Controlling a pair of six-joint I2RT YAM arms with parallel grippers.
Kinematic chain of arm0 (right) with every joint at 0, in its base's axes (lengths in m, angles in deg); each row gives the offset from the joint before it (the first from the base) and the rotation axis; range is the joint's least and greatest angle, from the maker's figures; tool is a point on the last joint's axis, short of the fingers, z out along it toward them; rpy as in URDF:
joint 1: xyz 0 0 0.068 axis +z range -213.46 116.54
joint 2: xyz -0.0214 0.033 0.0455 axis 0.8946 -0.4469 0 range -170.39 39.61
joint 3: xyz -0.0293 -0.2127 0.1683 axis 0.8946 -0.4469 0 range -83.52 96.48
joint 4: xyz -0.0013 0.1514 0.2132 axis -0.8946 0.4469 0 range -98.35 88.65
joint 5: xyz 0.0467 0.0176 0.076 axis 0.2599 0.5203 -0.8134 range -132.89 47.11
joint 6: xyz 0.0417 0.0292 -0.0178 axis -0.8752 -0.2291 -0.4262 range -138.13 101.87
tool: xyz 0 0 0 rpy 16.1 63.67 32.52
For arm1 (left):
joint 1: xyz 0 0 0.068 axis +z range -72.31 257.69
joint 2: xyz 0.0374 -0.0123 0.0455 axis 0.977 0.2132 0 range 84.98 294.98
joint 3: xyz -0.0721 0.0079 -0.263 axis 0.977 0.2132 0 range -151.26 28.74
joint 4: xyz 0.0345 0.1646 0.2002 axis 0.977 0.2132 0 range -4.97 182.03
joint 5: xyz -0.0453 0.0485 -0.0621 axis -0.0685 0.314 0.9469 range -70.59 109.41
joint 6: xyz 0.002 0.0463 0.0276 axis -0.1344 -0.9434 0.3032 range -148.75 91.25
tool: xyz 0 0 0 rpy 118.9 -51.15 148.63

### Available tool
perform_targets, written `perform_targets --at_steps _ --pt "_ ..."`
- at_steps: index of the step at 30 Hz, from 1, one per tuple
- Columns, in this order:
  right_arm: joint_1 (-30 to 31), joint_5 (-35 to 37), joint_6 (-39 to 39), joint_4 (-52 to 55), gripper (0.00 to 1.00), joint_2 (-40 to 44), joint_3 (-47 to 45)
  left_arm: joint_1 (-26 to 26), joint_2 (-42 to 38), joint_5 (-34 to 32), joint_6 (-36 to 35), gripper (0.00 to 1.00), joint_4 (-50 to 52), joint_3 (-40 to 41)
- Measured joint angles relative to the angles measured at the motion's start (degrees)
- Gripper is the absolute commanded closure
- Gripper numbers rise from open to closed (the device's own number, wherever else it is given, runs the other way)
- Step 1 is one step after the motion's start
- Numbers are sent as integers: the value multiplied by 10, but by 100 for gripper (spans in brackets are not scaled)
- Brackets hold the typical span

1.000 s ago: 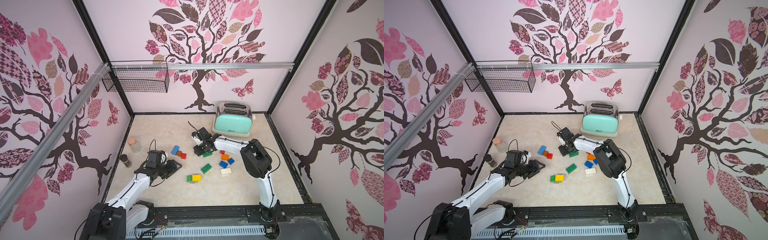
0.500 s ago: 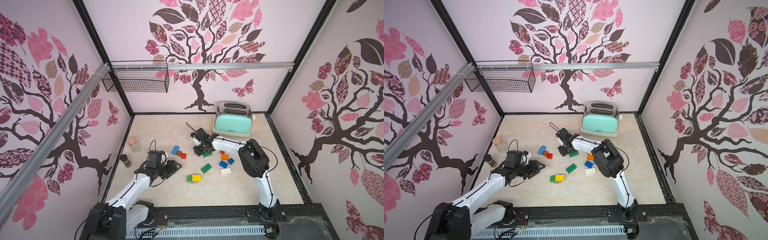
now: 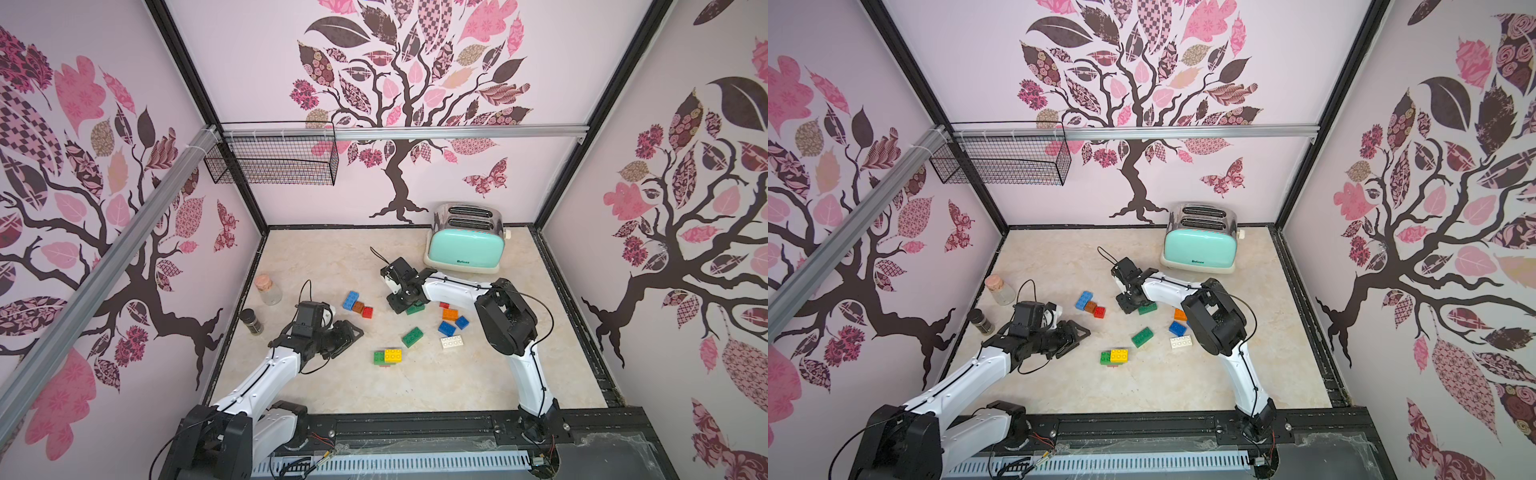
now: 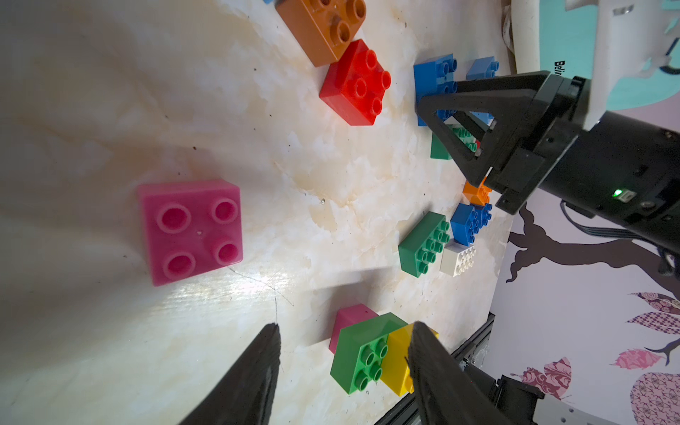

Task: Assemble a heart with lego
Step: Pick up the lego brick from the center of the board, then assemble the lego brick with the lego brick.

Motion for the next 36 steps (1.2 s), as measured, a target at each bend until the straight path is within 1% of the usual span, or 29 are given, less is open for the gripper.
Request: perform_targets --at_steps 2,4,8,14,16,20,24,26,29,36 --pt "0 -11 10 -3 74 6 -3 0 0 -2 2 41 0 0" --pt "0 -25 20 -7 76 20 -10 0 -2 -3 5 41 1 0" --pt "0 -64 48 -10 76 78 -31 13 -20 -3 19 41 2 5" --pt "7 -118 110 -7 76 155 -56 71 -71 2 43 41 21 24" --pt "23 -123 140 -8 76 182 -87 79 -85 1 45 41 31 24" --pt "81 -135 190 -1 76 220 -152 83 -104 -3 45 41 54 24" --pt "136 -148 210 -2 76 239 -191 94 -122 -8 45 41 72 24" --pt "154 -150 216 -7 76 249 -205 106 -132 -8 47 41 74 24" --pt "171 -150 218 -15 76 256 -213 120 -138 -8 47 41 74 24" --pt "187 -129 231 -26 76 240 -209 122 -139 -1 54 42 72 24"
